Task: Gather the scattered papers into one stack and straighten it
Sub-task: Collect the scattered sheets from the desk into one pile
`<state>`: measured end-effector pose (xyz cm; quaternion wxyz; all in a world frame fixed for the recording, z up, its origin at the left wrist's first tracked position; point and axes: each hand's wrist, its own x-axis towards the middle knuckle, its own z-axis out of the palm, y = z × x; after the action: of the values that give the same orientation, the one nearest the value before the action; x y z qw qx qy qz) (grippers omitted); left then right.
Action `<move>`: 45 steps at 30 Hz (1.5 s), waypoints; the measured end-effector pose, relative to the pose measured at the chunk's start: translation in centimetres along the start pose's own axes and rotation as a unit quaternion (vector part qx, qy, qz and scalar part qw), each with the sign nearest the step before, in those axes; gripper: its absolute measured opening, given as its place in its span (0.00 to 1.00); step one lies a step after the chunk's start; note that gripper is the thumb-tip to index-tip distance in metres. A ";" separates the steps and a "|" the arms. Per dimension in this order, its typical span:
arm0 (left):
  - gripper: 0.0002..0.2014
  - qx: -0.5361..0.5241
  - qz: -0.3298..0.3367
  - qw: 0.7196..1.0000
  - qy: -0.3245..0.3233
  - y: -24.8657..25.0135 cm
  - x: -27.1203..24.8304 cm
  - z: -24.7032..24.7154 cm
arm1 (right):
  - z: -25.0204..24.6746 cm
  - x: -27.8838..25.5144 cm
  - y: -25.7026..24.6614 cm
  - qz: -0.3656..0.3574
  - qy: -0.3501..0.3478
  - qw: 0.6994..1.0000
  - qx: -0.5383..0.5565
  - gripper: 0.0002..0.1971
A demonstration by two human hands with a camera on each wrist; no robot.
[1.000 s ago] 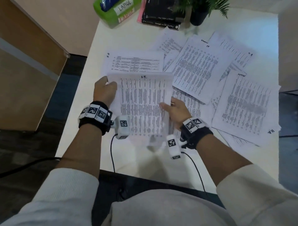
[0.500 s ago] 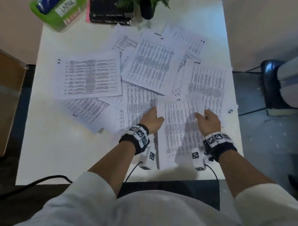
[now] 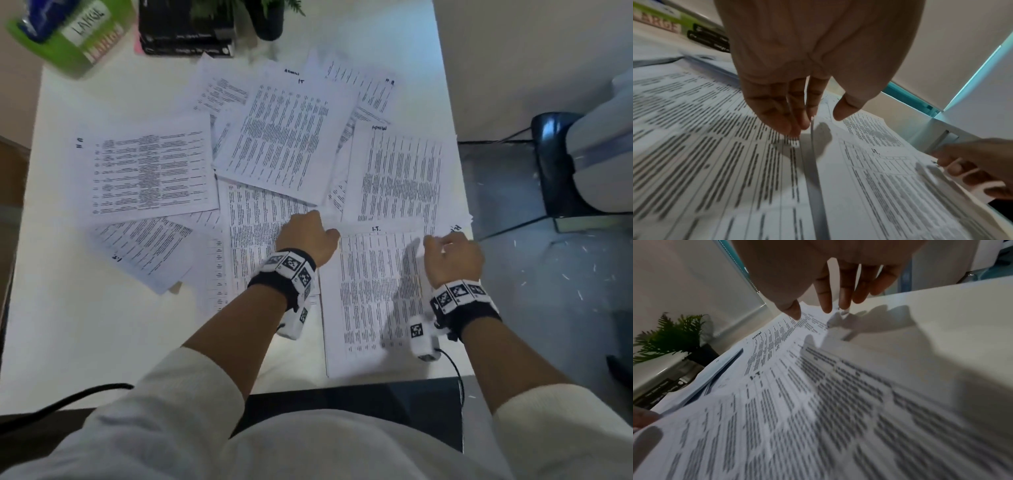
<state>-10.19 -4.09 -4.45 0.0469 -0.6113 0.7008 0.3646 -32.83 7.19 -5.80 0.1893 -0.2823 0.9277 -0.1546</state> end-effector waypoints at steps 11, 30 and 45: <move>0.17 0.115 0.104 0.988 -0.018 5.3 4.9 0.4 | -0.5 8.3 -4.0 0.013 -0.098 0.993 -0.071 0.30; 0.34 -0.123 0.031 0.992 0.020 9.8 6.4 -0.9 | -5.3 10.8 -5.8 -0.188 0.098 0.946 0.246 0.06; 0.23 -0.301 0.010 0.951 0.070 6.9 2.5 -2.9 | -6.1 5.2 -5.9 -0.112 -0.057 0.919 0.372 0.08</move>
<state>-15.89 -7.83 -0.47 -0.1926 -0.6141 0.5660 0.5152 -36.78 0.54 0.53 0.3147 -0.3018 0.7530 -0.4928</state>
